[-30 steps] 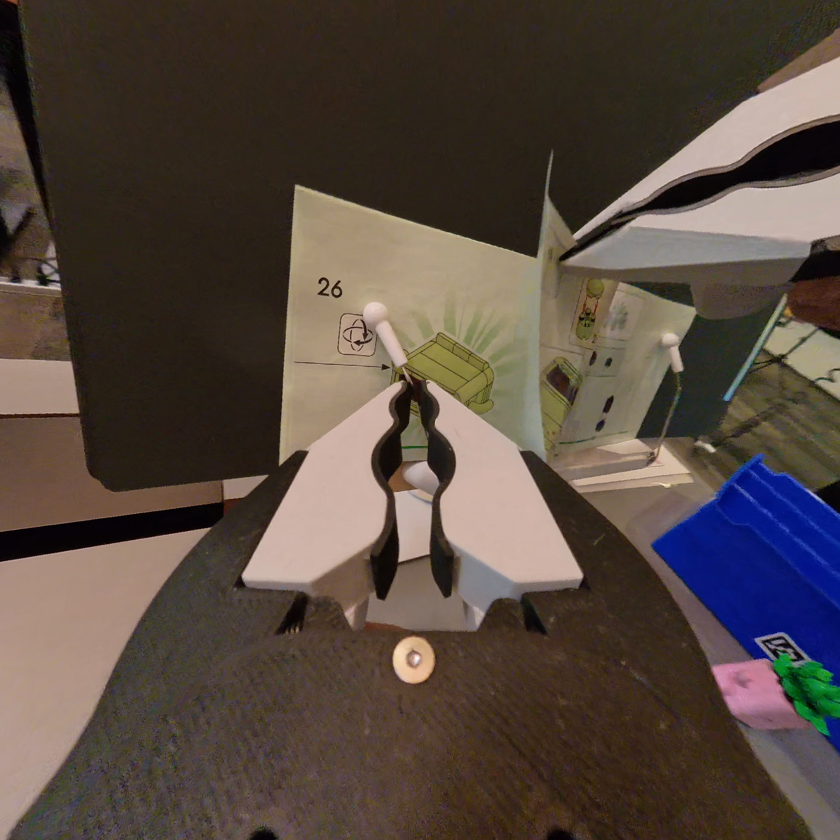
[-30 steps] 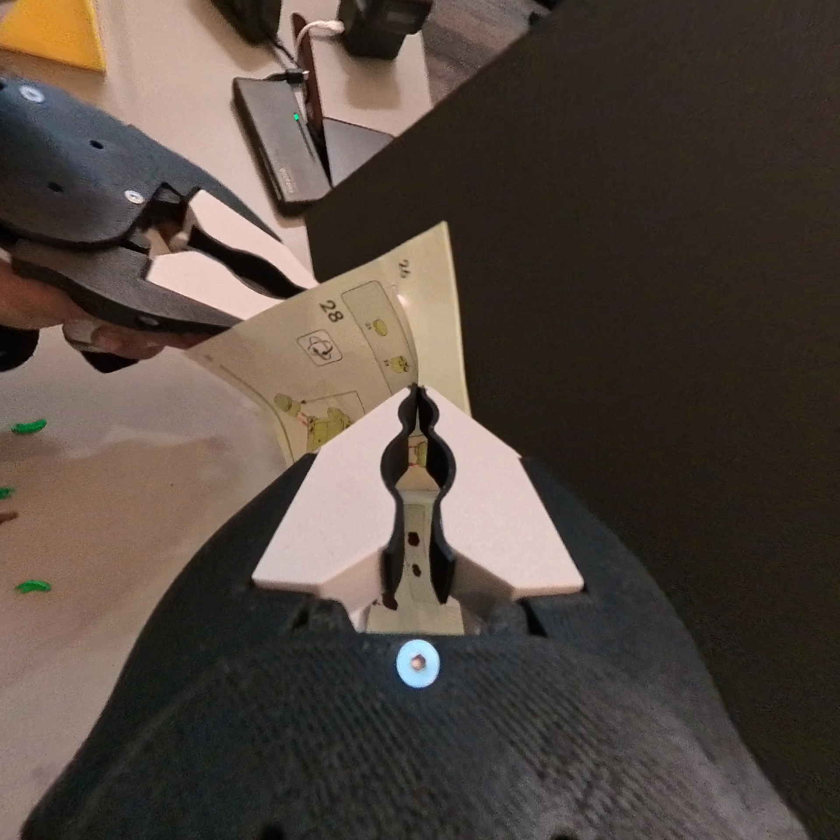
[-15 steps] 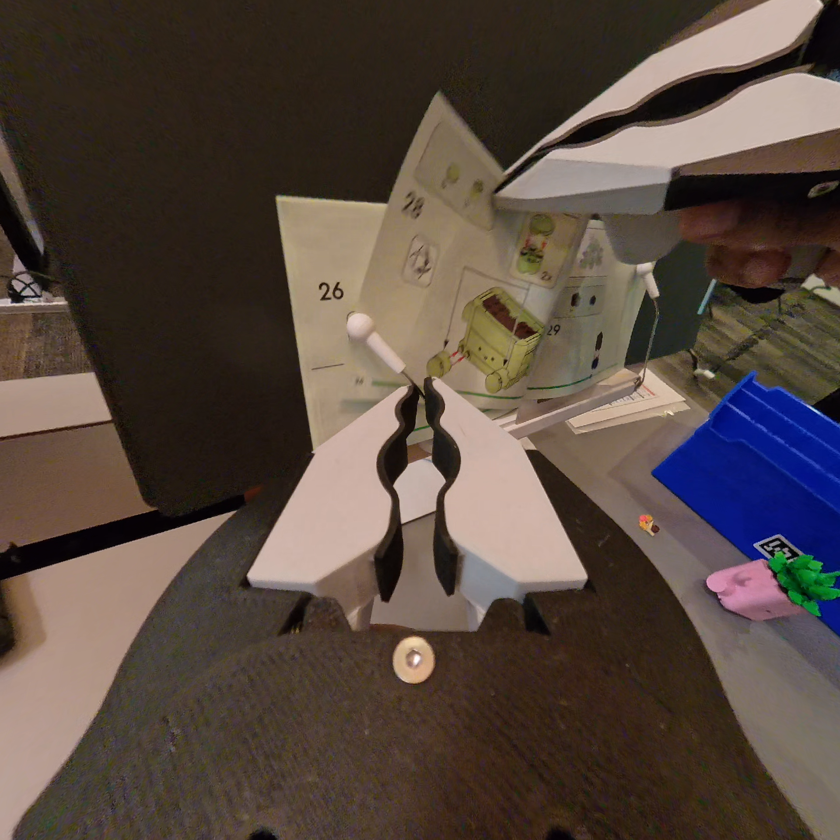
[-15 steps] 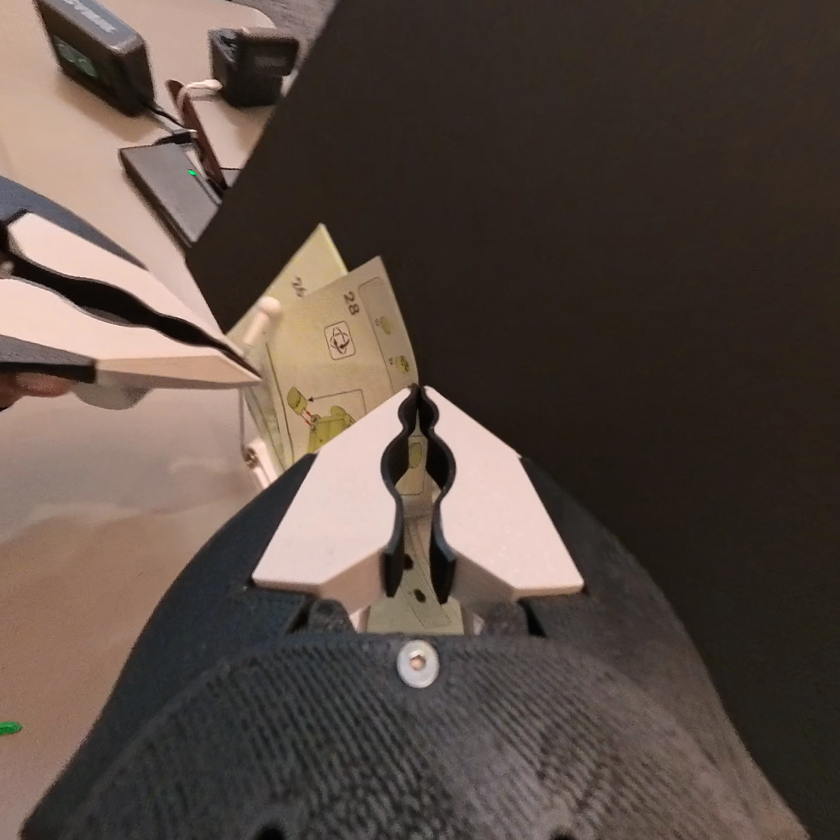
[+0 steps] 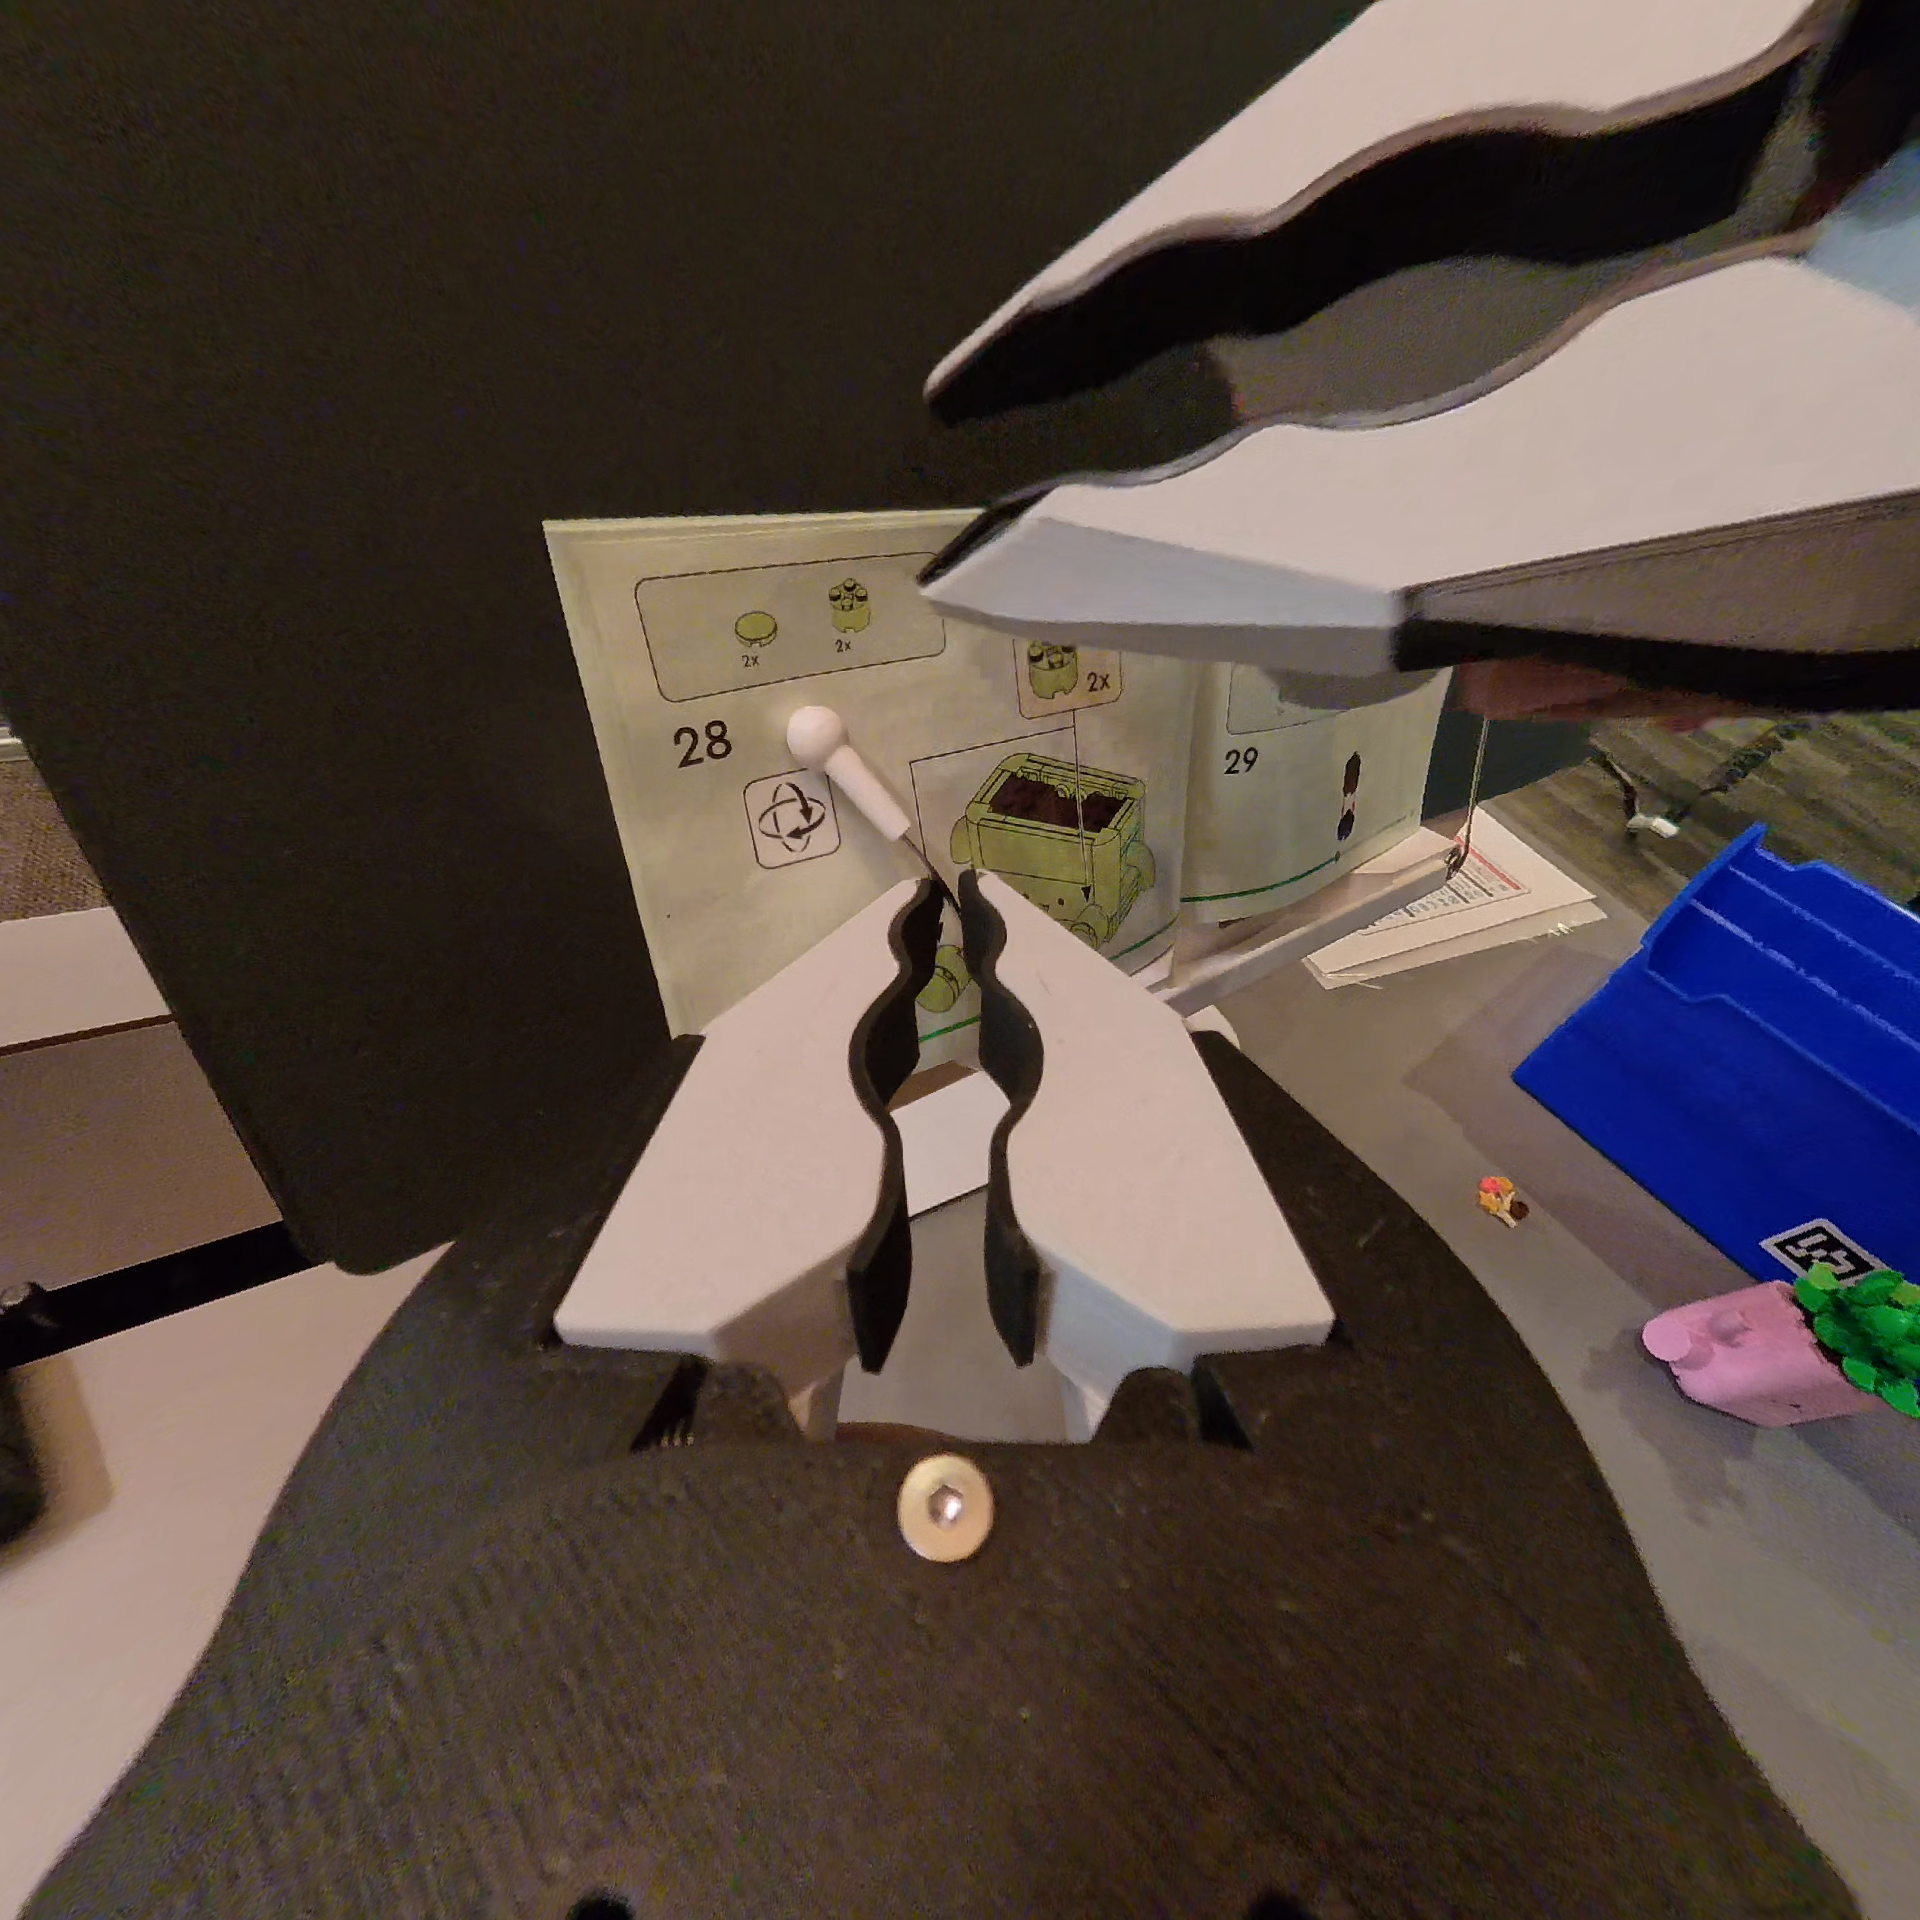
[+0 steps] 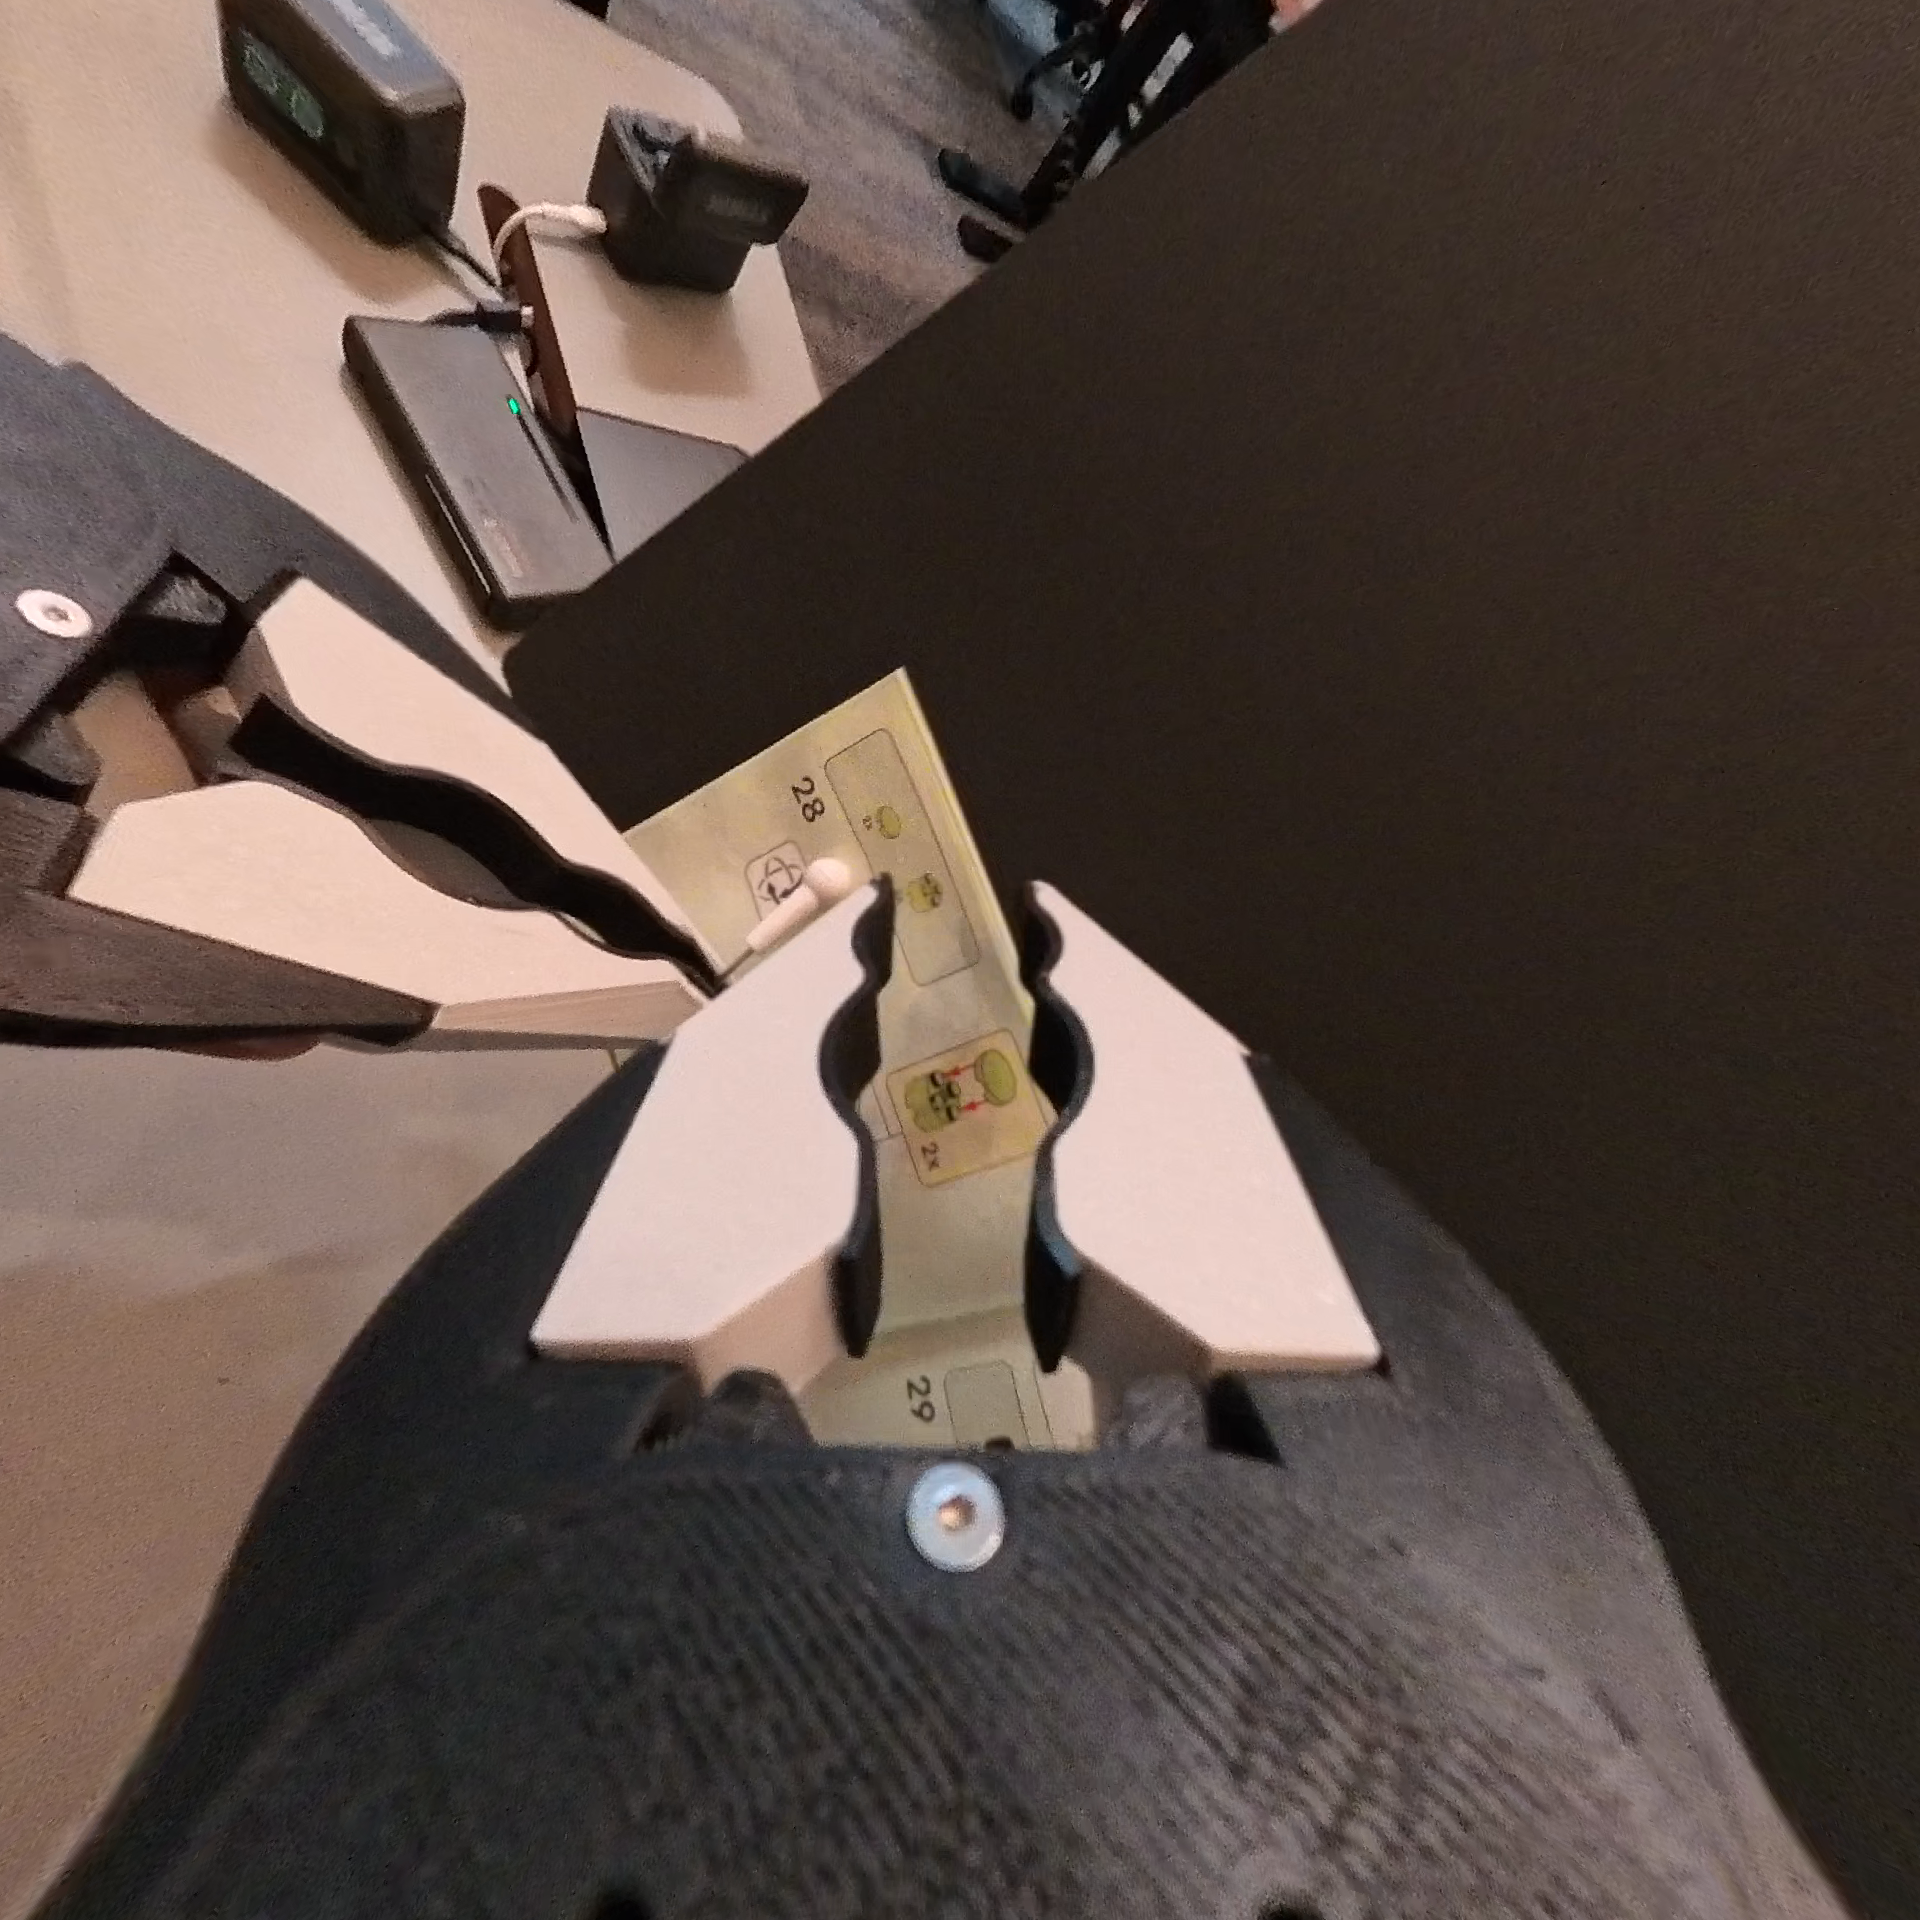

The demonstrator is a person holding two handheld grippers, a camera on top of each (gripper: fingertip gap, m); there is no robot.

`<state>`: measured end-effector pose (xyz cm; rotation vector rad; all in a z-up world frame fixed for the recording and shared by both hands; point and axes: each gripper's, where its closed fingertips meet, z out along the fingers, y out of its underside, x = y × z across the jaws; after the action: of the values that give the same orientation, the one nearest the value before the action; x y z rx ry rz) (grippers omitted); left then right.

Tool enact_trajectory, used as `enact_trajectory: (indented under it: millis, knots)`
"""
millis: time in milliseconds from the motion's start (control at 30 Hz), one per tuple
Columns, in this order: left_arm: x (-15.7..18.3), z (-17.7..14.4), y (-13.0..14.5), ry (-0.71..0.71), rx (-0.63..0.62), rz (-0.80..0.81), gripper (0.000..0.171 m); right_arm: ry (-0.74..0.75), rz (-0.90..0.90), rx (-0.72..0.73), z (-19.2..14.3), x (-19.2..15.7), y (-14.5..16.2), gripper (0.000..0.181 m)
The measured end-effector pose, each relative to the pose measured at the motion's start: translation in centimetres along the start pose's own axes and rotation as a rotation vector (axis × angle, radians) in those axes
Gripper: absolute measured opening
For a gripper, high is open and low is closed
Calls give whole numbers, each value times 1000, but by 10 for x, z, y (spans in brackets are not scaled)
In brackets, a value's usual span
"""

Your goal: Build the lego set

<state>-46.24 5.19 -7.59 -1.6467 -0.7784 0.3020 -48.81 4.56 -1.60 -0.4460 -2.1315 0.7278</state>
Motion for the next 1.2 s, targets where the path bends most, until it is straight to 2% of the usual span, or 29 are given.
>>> enact_trajectory:
  millis: [67,167,300,433,500,600,700,833,967,1100,1167,1200]
  knots:
    - [0,-3,-1,-8,2,4,1,21,42,24,-21,1,-5,30]
    - [1,-11,-8,-23,16,5,2,29,137,76,-74,-11,-11,35]
    - [17,-40,-30,-25,51,20,5,-14,297,211,-173,-57,-16,37]
    - [42,-85,-53,-115,97,176,15,-41,471,414,-275,-108,-27,31]
    - [57,-108,-56,-129,80,244,20,-65,542,465,-304,-133,-22,31]
    - [84,-144,-56,-92,94,303,20,-9,580,427,-319,-160,5,35]
    - [105,-172,-26,-46,50,328,22,58,615,406,-327,-184,30,35]
    - [103,-201,51,-85,-103,355,32,83,650,412,-341,-221,49,35]
    - [107,-221,125,-63,-213,258,32,85,691,396,-347,-258,69,35]
    - [135,-235,177,16,-269,227,31,16,731,374,-343,-304,82,35]
    - [156,-240,196,85,-281,250,34,-27,701,289,-335,-331,96,36]
    - [171,-242,204,149,-273,264,44,-36,674,219,-329,-344,109,40]
